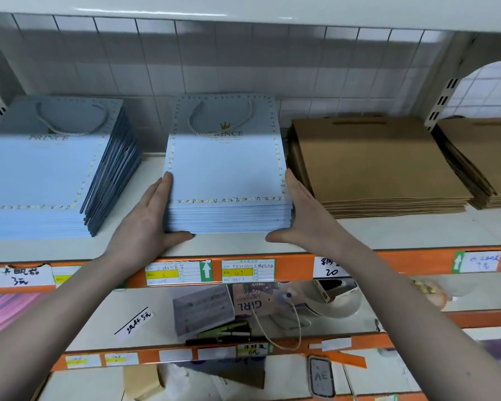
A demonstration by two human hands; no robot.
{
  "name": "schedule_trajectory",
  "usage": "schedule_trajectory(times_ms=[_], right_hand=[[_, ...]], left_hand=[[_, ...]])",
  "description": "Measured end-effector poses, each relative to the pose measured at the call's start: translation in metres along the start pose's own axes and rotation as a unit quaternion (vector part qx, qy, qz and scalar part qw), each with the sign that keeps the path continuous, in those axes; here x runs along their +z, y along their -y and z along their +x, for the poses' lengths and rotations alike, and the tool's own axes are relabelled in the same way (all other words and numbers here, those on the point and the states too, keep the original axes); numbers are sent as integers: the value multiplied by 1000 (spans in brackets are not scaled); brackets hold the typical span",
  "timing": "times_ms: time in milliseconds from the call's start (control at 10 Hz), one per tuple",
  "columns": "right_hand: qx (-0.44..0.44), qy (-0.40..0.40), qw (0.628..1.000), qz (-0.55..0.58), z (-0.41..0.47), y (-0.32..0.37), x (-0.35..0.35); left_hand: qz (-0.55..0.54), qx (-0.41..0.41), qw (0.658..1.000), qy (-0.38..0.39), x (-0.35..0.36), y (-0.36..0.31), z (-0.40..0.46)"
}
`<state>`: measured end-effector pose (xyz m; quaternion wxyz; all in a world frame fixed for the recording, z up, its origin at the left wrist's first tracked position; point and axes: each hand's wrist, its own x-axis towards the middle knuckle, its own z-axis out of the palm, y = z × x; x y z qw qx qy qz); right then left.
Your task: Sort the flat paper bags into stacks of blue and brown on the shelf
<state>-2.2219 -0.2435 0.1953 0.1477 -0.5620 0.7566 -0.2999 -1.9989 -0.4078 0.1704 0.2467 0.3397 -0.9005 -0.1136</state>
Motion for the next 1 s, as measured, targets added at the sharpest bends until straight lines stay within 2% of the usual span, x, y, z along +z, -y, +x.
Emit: schedule_trajectory(times_ms=[200,400,900,1000], right_hand=[[28,-17,991,133,-11,-6,13],[27,-37,984,173,-8,-7,19],[-8,-37,988,152,-7,-9,14],[7,-85,994,64,-7,-10,7]], left_hand=[[-66,-42,997,-6,6,3,-10],[-114,-69,991,10,9,0,-7],[-65,-100,992,29,6,-1,3],[-49,-109,993,21,-3,-7,4]])
